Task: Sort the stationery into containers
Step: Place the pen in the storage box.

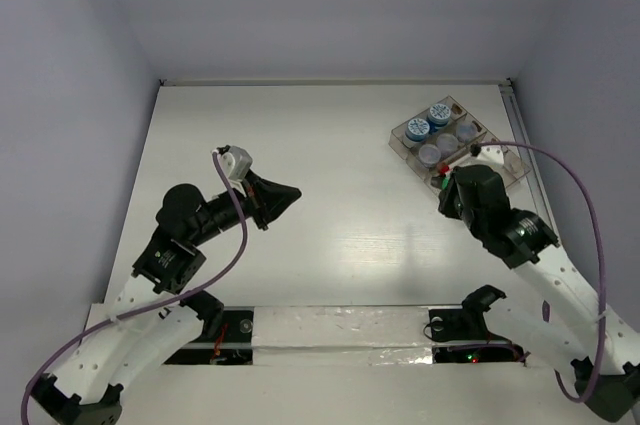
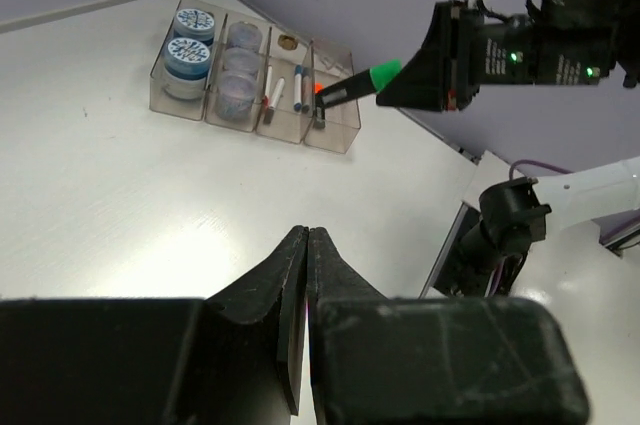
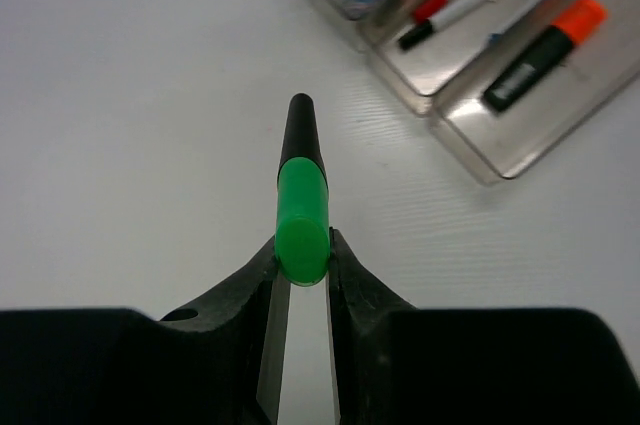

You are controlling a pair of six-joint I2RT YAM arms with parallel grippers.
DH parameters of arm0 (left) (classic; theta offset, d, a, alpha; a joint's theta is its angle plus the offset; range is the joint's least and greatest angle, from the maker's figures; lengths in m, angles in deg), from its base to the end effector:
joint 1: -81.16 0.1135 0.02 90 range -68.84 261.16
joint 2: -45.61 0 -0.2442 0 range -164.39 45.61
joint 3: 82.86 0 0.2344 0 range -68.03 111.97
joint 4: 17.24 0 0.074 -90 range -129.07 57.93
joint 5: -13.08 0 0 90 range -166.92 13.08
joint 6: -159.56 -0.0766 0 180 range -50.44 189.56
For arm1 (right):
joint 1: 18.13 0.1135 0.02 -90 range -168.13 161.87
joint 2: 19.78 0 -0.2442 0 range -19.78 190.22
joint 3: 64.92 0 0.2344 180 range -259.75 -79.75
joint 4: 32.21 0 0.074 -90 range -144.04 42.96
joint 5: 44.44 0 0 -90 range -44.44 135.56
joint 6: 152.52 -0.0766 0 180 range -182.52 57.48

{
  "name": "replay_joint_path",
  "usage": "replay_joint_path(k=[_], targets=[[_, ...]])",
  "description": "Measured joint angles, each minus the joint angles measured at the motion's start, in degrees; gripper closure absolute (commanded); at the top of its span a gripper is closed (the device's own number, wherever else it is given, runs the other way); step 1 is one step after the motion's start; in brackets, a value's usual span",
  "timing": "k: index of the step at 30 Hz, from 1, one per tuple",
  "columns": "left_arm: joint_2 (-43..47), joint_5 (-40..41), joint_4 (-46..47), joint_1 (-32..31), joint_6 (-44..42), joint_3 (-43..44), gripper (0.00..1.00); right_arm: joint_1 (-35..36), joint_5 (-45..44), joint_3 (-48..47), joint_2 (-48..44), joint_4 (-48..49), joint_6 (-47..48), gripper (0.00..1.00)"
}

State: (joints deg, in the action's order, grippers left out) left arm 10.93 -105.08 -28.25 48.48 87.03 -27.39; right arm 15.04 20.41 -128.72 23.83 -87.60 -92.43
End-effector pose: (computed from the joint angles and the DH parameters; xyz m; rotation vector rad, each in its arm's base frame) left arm 0.1301 -0.1264 0.3597 0.6179 1.3757 -1.0556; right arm 0.1687 0.0714 0.2802 0.1839 2.1165 0.1710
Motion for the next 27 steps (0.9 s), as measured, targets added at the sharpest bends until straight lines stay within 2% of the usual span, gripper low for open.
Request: replay_joint_path(k=[5, 11, 17, 21, 27], targets=[[0.8, -0.3, -2.4, 0.0, -1.6, 0.0, 1.0, -12.4, -2.7, -2.7, 5.8, -3.2, 2.0, 1.0], [2.5, 1.8, -4.7, -2.7, -2.8, 0.0, 1.0, -29.8, 3.1, -4.3, 12.1, -3.6, 7.8, 1.0], [4.1, 4.5, -6.3, -4.9, -3.5, 0.0, 1.0, -35.3, 12.6, -7.1, 20.2, -2.4, 10.9, 1.0], [4.4, 5.7, -6.8, -5.2, -3.7, 0.0, 0.91, -39.8, 20.4, -7.5, 23.2, -1.3, 12.2, 1.0], [4.3, 6.7, -7.3, -5.6, -3.7, 0.0, 0.88, -43.1, 27.5, -7.8, 26.6, -0.9, 12.7, 1.0]])
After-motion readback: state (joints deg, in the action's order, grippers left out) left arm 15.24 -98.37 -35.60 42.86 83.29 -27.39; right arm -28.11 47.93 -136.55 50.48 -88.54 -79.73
